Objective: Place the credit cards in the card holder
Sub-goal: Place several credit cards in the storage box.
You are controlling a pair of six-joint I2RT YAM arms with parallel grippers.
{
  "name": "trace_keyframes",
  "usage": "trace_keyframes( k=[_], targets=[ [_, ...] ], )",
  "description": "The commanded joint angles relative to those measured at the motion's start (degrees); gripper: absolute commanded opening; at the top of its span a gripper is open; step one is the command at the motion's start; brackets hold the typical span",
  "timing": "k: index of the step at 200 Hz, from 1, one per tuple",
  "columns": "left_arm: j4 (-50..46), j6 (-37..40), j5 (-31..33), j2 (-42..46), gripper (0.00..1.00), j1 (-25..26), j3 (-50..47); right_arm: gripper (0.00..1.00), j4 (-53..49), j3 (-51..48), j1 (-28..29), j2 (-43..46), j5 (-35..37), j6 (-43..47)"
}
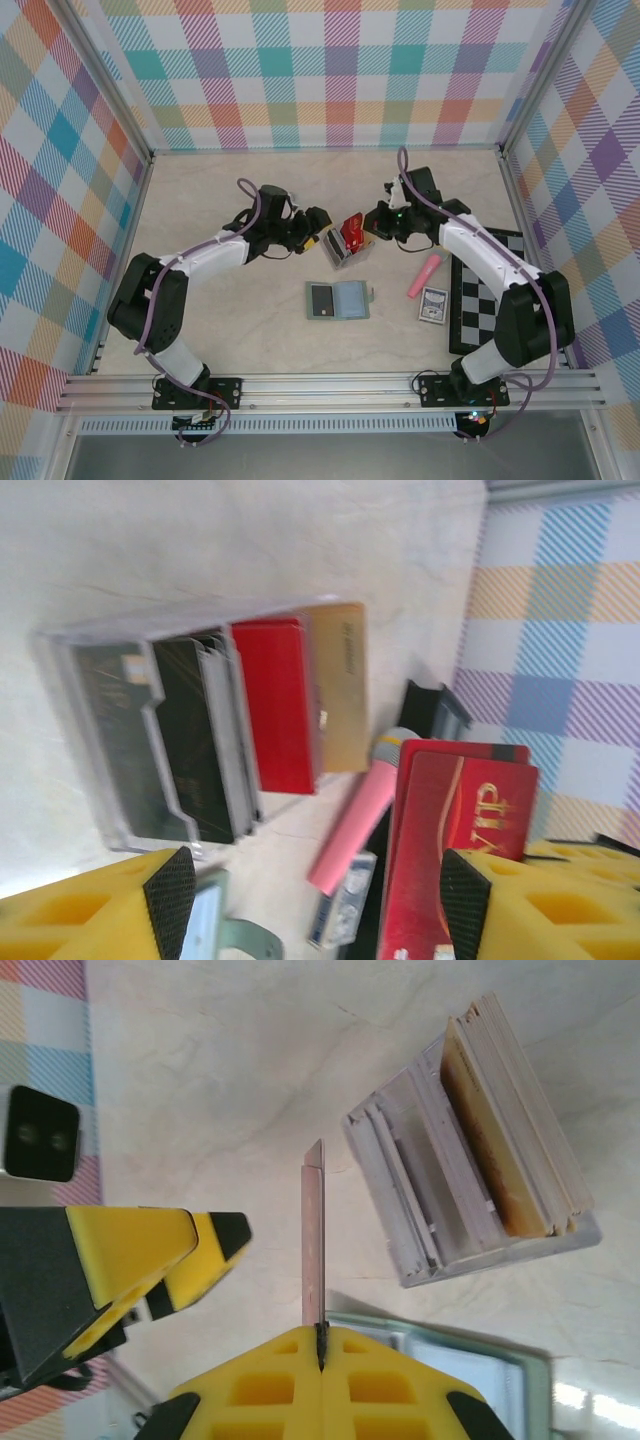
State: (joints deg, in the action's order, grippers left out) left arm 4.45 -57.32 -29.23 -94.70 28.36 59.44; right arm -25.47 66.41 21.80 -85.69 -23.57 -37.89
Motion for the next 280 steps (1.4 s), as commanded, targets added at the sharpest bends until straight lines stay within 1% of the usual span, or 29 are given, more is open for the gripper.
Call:
trace_keyframes(
  k=[1,24,42,64,80,106,124,136,159,165,195,208,242,251,260,271,280],
  targets=[
    [11.2,-6.0,-10.2,1.1,0.67,-0.6,-1.3,0.0,8.2,-2.7,-0.7,3.2,-7.7,-7.4],
    [13.0,-7.3,-12.6,0.9,0.63,-0.6,-1.6,0.0,12.9,-5.4,-0.9,4.8,-10.4,-10.8],
    [16.0,-8.8,-14.2,0.6,0.57,-0.5,-1.8,0.0,14.5,-6.2,-0.9,5.0,-11.7,-12.2],
    [18.8,-10.4,-15.7,0.2,0.47,-0.5,-2.0,0.0,15.6,-6.9,-0.9,5.1,-12.3,-13.2],
    [20.5,-11.3,-16.2,0.5,0.41,-0.5,-2.4,0.0,15.7,-7.2,-1.0,5.0,-12.1,-13.6],
    [20.3,-11.2,-15.9,1.4,0.3,-0.5,-2.9,0.0,15.9,-7.9,-1.1,4.6,-11.8,-13.9],
    [19.5,-10.4,-15.5,1.9,0.27,-0.5,-3.1,0.01,14.9,-8.0,-1.2,4.4,-11.1,-13.4],
    [19.2,-9.7,-15.3,2.1,0.21,-0.5,-3.3,0.01,14.9,-8.4,-1.2,4.4,-11.2,-13.2],
    [18.5,-8.5,-15.1,2.3,0.06,-0.6,-3.6,0.02,15.7,-8.8,-1.2,4.5,-11.7,-13.0],
    [18.0,-8.2,-15.1,2.3,0.0,-0.6,-3.6,0.03,15.7,-8.8,-1.2,4.5,-11.9,-13.0],
    [17.9,-8.5,-14.9,2.3,0.0,-0.5,-3.9,0.04,15.6,-8.9,-1.2,4.4,-12.3,-12.7],
    [18.4,-8.4,-15.1,2.6,0.0,-0.5,-4.1,0.06,15.7,-8.9,-1.2,4.2,-12.7,-12.5],
    [21.0,-5.3,-16.8,4.0,0.0,-0.4,-5.2,0.25,18.4,-9.8,-1.3,4.5,-14.7,-12.7],
    [21.7,-4.2,-17.6,4.4,0.0,-0.2,-5.5,0.27,18.9,-9.8,-1.2,4.3,-15.5,-12.5],
    [22.7,-3.1,-18.5,4.6,0.0,0.1,-5.8,0.27,19.2,-9.6,-1.2,4.1,-16.2,-12.1],
    [23.4,-1.2,-19.0,5.2,0.0,0.4,-6.1,0.23,20.4,-9.8,-1.1,4.0,-17.8,-11.7],
    [24.1,0.0,-18.9,5.8,0.0,0.6,-6.6,0.22,20.4,-9.9,-1.1,4.1,-18.0,-11.1]
  ],
)
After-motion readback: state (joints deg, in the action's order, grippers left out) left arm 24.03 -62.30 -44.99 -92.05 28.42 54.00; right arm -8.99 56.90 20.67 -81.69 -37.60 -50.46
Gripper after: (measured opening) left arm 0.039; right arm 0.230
